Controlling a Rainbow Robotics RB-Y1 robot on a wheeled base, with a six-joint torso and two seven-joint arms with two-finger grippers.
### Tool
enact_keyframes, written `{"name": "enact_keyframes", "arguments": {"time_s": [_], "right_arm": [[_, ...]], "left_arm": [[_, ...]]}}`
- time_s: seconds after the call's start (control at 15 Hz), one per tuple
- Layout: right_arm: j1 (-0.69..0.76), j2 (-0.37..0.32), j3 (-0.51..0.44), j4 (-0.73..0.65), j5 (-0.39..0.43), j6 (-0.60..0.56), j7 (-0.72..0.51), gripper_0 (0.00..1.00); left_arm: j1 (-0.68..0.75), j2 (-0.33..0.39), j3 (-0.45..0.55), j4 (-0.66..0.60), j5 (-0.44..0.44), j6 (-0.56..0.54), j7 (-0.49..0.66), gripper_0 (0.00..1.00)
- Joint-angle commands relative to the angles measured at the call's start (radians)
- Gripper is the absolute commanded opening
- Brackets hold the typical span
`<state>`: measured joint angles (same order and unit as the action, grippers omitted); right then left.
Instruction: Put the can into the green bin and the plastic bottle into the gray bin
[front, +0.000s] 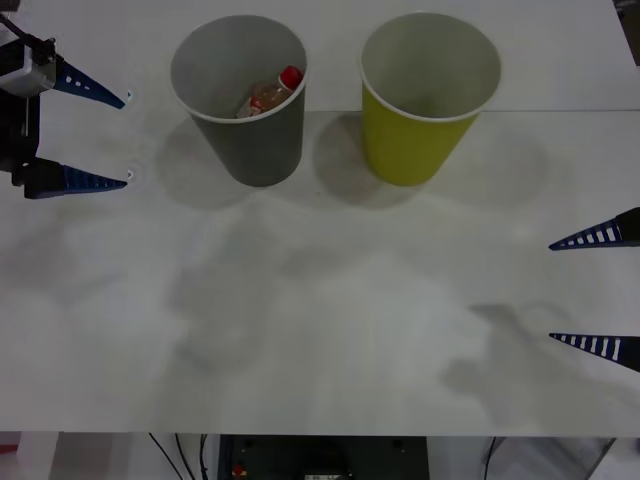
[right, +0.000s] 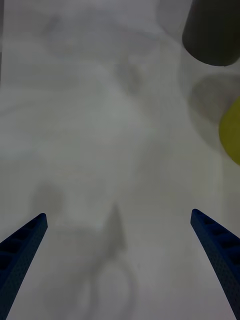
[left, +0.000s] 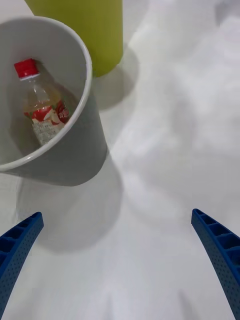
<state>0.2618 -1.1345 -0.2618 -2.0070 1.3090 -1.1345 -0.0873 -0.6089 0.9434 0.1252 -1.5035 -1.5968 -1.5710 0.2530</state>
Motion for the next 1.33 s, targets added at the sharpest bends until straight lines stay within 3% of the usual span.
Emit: {"name": "enact_keyframes", "arguments": {"time_s": [0.07, 0.87, 1.33], "right_arm": [[0.0, 0.0, 0.0, 0.0, 0.0, 0.0, 0.0, 1.0], [0.0, 0.0, 0.0, 0.0, 0.0, 0.0, 0.0, 1.0], [0.0, 0.0, 0.0, 0.0, 0.0, 0.0, 0.0, 1.0]], "left_arm": [[0.123, 0.002, 0.063, -0.032, 0.024, 0.0, -0.057, 1.0], [0.597, 0.011, 0.278, -0.285, 0.087, 0.0, -0.262, 1.0], [0.618, 0.011, 0.255, -0.285, 0.107, 0.0, -0.322, 1.0]]}}
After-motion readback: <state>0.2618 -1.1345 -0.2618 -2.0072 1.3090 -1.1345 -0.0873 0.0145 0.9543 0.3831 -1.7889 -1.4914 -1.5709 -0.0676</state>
